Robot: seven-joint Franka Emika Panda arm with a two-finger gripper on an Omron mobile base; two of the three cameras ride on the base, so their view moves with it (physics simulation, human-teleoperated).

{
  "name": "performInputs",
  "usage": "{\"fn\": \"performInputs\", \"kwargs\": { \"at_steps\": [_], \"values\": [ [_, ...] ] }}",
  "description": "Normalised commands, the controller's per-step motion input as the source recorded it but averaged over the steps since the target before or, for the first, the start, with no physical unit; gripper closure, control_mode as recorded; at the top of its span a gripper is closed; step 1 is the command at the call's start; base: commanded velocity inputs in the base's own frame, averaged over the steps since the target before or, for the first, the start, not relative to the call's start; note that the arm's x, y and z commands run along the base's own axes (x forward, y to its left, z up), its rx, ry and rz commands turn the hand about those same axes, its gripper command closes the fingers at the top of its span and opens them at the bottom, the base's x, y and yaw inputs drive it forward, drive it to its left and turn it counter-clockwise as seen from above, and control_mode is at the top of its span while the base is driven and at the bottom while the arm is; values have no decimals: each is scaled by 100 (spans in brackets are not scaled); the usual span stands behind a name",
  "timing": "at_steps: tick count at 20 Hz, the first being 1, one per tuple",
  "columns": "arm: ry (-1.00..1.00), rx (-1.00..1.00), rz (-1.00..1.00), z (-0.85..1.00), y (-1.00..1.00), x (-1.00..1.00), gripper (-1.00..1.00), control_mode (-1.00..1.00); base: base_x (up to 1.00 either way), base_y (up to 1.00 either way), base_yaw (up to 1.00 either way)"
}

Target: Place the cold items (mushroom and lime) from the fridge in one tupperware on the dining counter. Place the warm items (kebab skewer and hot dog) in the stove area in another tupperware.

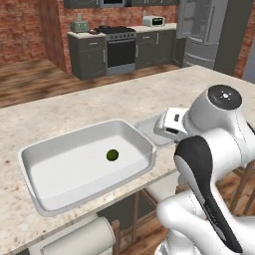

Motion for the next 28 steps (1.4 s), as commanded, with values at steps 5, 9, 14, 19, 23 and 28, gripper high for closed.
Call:
{"fn": "performInputs", "kwargs": {
  "at_steps": [5,9,14,19,23,28],
  "values": [
    [17,0,14,-2,25,77,100,-100,0,0,0],
    [16,0,32,-19,67,78,100,-100,0,0,0],
    [11,0,42,-45,90,55,100,-100,0,0,0],
    [11,0,49,-64,93,18,100,-100,0,0,0],
    [-1,-1,29,-74,53,9,100,-100,0,0,0],
    [0,-1,17,-62,5,22,100,-100,0,0,0]
  ]
}}
